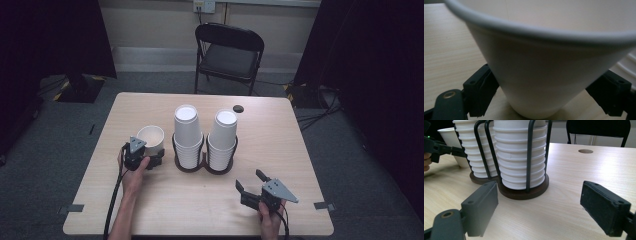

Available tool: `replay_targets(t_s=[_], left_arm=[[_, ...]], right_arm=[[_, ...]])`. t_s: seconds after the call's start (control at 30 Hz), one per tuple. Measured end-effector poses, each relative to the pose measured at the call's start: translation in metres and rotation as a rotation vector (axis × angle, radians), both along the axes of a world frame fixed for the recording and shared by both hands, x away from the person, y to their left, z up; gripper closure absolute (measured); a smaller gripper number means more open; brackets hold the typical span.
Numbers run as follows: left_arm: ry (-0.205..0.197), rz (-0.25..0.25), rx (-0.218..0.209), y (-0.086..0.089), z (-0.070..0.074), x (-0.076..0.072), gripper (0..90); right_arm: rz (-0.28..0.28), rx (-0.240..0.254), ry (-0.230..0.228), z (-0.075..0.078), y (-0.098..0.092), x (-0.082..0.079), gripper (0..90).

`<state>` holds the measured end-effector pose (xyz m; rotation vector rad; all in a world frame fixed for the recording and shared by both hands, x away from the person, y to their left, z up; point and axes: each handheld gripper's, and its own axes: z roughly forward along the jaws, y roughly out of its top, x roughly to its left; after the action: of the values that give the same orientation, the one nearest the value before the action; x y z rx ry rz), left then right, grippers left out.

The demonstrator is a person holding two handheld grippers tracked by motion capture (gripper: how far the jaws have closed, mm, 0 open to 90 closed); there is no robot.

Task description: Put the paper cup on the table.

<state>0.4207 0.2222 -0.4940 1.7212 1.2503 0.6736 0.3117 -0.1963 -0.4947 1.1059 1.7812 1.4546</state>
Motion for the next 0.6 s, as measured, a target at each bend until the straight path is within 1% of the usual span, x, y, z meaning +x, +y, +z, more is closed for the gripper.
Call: replay_targets(t_s=[0.03,0.1,0.13,0.2,0.23,0.27,0.3,0.33,0.37,0.4,0.43,0.47,0.5,0.53,0.57,0.6], left_arm=[[0.001,0.001,-0.007,0.0,0.0,-0.002,15.4],[-0.012,0.008,-0.003,-0.001,-0.001,-0.006,15.5],[-0.005,0.006,0.025,0.0,0.0,-0.008,15.4],[-0.004,0.008,0.018,0.001,0.001,-0.011,15.5],[-0.015,-0.004,0.006,0.002,0.001,-0.015,15.3],[-0.014,-0.005,0.012,0.003,0.002,-0.017,15.5],[-0.023,-0.004,0.012,0.003,0.002,-0.019,15.5],[-0.039,0.0,-0.006,0.002,0.002,-0.022,15.5],[-0.039,-0.008,0.005,0.004,0.003,-0.025,15.5],[-0.049,-0.014,-0.003,0.004,0.004,-0.028,15.5],[-0.049,-0.014,-0.003,0.004,0.004,-0.028,15.4],[-0.054,-0.023,0.01,0.003,0.004,-0.034,15.4],[-0.065,-0.021,0.009,0.003,0.005,-0.038,15.5],[-0.075,-0.019,-0.013,0.003,0.005,-0.042,15.5],[-0.08,-0.026,-0.021,0.004,0.005,-0.046,15.4],[-0.096,-0.027,-0.021,0.004,0.005,-0.051,15.5]], right_arm=[[-0.002,-0.001,-0.003,0.0,0.0,0.0,14.0],[-0.002,0.0,-0.004,0.0,0.0,0.0,14.0],[-0.001,0.0,-0.004,0.0,0.0,0.0,14.0],[0.0,0.0,-0.004,0.0,0.0,0.0,14.0],[-0.001,0.002,-0.004,0.0,0.0,-0.001,14.0],[-0.003,0.004,-0.004,0.0,-0.001,-0.001,14.0],[-0.003,0.004,-0.004,0.0,-0.001,-0.001,14.0],[-0.002,0.004,-0.005,0.0,-0.001,-0.001,14.0],[-0.002,0.003,-0.007,0.0,-0.001,-0.001,14.0],[-0.002,0.003,-0.008,0.0,-0.001,-0.001,14.0],[-0.002,0.003,-0.008,0.0,-0.001,-0.001,14.0],[-0.001,0.007,-0.006,0.0,-0.001,-0.001,14.0],[-0.001,0.007,-0.006,0.0,-0.001,-0.001,14.0],[-0.002,0.007,-0.009,0.0,-0.001,-0.001,14.0],[-0.003,0.008,-0.011,0.0,-0.001,-0.001,14.0],[-0.003,0.009,-0.01,0.0,-0.001,-0.001,14.0]])
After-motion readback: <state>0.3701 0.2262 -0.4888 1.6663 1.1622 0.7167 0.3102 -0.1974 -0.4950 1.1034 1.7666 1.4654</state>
